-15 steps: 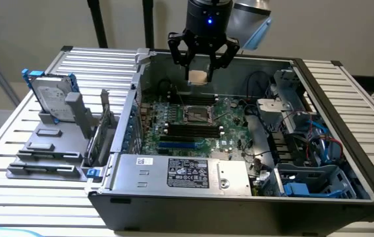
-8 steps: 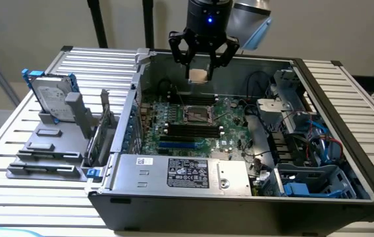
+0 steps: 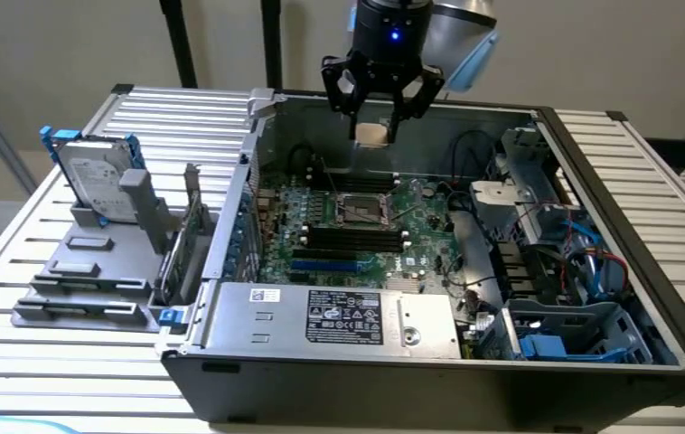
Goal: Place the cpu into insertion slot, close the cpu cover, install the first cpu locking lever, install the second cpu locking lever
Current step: 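Place the cpu into insertion slot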
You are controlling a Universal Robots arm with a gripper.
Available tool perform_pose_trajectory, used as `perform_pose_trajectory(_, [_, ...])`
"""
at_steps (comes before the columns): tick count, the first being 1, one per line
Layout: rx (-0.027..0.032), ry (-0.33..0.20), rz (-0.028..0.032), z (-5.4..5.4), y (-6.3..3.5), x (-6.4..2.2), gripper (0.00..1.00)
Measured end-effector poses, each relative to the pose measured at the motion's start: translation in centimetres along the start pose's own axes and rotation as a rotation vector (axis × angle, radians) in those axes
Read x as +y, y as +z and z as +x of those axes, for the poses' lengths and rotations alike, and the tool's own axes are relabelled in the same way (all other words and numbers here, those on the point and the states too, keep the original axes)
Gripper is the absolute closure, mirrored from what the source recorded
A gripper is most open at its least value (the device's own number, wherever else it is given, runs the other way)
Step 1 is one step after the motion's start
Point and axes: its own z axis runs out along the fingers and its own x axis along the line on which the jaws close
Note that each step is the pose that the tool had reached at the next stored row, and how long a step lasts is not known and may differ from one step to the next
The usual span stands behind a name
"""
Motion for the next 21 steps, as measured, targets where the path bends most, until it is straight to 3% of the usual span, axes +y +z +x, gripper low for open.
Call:
perform_pose_trajectory(2, [-0.0005, 0.005, 0.0067, -0.5, 0.09, 0.04, 0.45])
perform_pose_trajectory(6, [-0.0037, 0.049, 0.0080, -0.7, 0.32, 0.03, 0.45])
perform_pose_trajectory(21, [-0.0226, 0.318, 0.0030, -0.7, 1.16, -0.03, 0.45])
